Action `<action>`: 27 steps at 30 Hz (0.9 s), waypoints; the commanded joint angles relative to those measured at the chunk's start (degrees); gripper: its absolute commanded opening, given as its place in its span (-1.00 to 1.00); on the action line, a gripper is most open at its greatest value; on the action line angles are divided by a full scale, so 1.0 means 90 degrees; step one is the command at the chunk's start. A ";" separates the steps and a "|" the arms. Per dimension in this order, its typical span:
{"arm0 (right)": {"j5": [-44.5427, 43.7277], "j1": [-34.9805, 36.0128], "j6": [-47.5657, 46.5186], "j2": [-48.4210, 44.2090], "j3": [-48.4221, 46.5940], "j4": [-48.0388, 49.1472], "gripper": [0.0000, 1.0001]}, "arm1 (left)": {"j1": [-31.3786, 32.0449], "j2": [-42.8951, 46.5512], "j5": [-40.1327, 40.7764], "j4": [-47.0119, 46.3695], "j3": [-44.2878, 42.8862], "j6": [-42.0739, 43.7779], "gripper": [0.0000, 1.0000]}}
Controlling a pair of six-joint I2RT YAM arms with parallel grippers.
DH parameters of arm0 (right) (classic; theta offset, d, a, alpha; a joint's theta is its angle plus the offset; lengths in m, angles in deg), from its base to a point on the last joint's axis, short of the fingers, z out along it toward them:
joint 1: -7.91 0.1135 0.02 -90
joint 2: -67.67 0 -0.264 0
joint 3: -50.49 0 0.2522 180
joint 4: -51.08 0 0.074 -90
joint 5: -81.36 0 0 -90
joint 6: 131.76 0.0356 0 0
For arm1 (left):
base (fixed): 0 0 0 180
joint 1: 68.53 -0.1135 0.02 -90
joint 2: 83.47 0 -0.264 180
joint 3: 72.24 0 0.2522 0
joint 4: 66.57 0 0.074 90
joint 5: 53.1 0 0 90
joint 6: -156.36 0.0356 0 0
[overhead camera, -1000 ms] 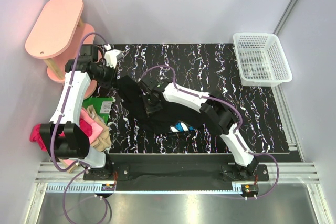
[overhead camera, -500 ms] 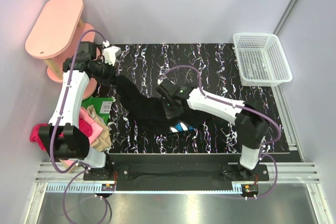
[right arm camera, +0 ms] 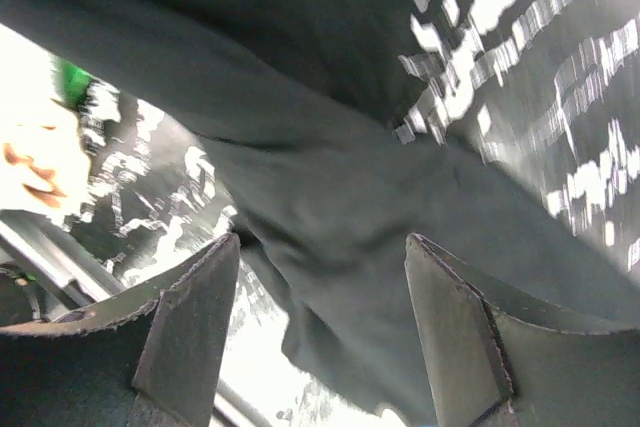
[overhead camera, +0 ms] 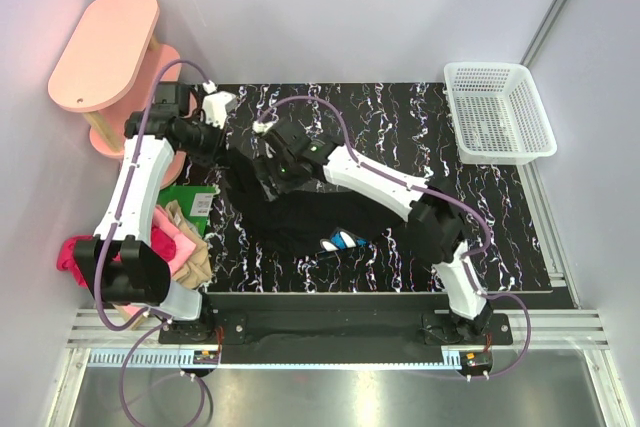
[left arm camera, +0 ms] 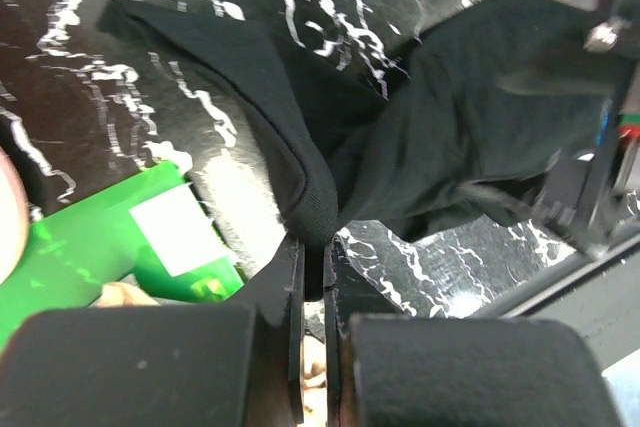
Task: Fold and stack the t-shirts
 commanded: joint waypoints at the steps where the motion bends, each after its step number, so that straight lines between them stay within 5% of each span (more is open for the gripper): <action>1: 0.0800 0.0064 -0.1082 0.0285 -0.0681 0.0527 0.49 | 0.0316 0.0301 -0.0101 -0.0007 0.0048 -0.0058 -1.00; 14: -0.0320 0.1606 -0.3581 0.0392 -0.0233 0.1348 0.41 | 0.0521 -0.0021 -0.0002 0.0013 -0.0274 -0.0146 -1.00; 27: -0.1317 0.2037 -0.3309 0.0208 0.0449 0.2657 0.22 | 0.0600 0.0154 -0.0179 0.0481 -0.1366 -0.0332 -1.00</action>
